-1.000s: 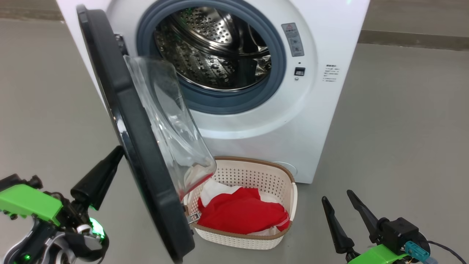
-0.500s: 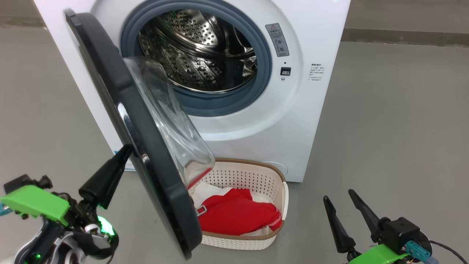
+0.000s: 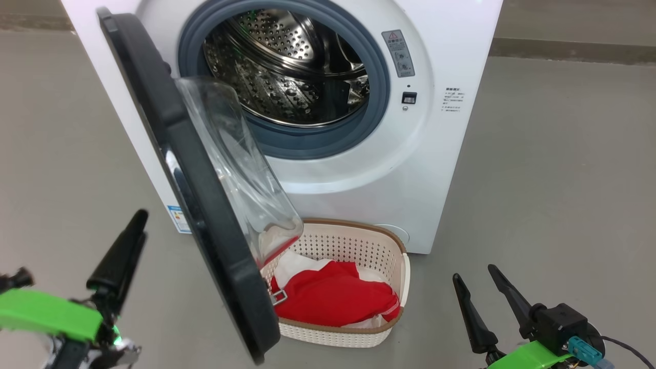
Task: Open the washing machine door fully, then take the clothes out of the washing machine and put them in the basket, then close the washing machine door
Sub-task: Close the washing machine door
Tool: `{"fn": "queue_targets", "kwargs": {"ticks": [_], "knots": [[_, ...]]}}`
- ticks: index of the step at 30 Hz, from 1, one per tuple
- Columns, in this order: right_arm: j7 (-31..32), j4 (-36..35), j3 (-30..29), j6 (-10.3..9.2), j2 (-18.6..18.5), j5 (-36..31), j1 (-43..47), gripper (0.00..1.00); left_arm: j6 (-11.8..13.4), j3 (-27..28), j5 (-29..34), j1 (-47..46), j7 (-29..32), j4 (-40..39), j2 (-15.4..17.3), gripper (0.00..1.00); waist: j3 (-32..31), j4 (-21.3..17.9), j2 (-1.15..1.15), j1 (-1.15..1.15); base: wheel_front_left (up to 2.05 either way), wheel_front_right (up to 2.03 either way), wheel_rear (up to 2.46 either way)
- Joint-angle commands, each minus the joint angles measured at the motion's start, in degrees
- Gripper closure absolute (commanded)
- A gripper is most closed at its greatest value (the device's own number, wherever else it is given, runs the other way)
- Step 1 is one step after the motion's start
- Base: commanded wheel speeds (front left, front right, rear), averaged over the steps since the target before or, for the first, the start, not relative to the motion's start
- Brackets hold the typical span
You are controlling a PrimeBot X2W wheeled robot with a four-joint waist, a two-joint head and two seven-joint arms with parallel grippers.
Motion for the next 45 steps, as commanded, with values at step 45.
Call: {"fn": "queue_targets", "kwargs": {"ticks": [45], "knots": [[-0.4,-1.7,2.1,0.36,-0.4,0.8,-1.2,0.0,-16.2,-2.1,73.3,15.9,-38.1,8.3,-1.4,0.0,-1.2,0.4,0.0,0.0,0.0,0.0,0.0]]}}
